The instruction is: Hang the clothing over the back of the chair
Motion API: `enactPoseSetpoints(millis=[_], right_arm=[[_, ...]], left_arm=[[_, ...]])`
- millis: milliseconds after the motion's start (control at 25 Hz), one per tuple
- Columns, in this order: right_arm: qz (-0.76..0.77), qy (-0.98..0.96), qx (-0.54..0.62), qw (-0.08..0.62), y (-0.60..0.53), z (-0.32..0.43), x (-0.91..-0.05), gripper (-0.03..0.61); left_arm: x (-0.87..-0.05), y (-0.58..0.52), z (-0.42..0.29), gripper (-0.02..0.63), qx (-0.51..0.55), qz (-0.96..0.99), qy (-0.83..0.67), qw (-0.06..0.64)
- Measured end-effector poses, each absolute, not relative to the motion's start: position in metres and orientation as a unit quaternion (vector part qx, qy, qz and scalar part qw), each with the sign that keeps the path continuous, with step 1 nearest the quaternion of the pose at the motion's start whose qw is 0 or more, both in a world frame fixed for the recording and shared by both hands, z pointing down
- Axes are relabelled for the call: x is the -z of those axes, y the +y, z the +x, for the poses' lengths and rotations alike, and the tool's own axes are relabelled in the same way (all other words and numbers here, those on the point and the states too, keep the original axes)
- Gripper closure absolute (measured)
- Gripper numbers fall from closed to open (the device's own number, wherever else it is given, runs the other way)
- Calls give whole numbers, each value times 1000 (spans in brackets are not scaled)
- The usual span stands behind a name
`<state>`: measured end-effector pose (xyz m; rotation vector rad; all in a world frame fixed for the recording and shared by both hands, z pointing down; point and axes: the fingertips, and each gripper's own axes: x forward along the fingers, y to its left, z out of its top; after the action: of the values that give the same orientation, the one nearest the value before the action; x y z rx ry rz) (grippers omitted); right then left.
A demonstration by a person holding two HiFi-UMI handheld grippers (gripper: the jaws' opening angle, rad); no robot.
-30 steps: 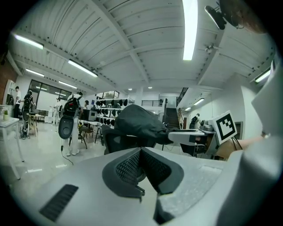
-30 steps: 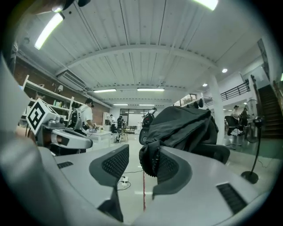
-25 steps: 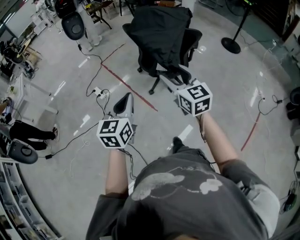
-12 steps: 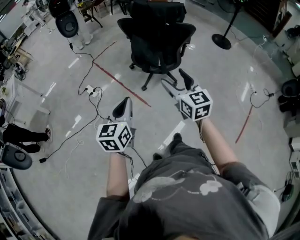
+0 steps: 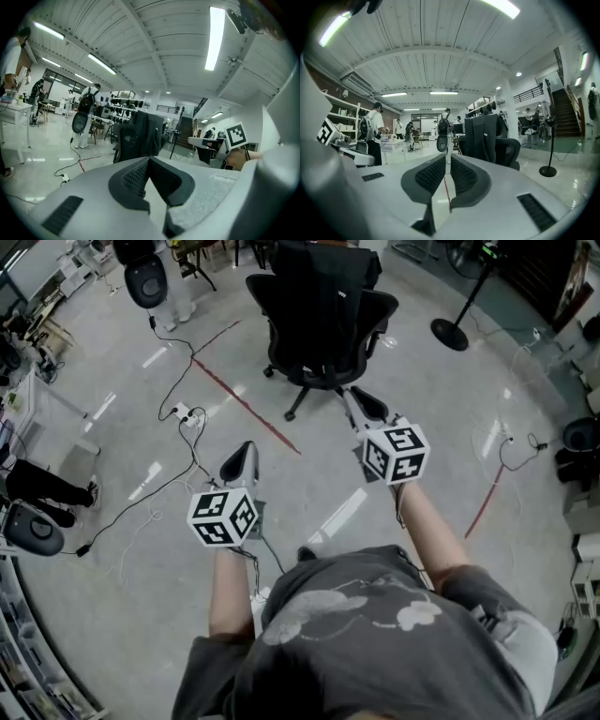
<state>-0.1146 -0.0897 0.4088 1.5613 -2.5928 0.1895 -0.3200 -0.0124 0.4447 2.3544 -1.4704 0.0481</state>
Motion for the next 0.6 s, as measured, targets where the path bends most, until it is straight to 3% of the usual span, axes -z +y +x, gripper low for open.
enactPoseSetpoints(millis=[120,600], right_arm=[[507,-858,-64,47,-85,-101,-403,584],[447,-890,-61,63,-41,-48,-401,588]], left_arm=[[-441,-5,-308,612,-18,830,-528,180],[-429,42,-244,612,-24,813,-556,171]])
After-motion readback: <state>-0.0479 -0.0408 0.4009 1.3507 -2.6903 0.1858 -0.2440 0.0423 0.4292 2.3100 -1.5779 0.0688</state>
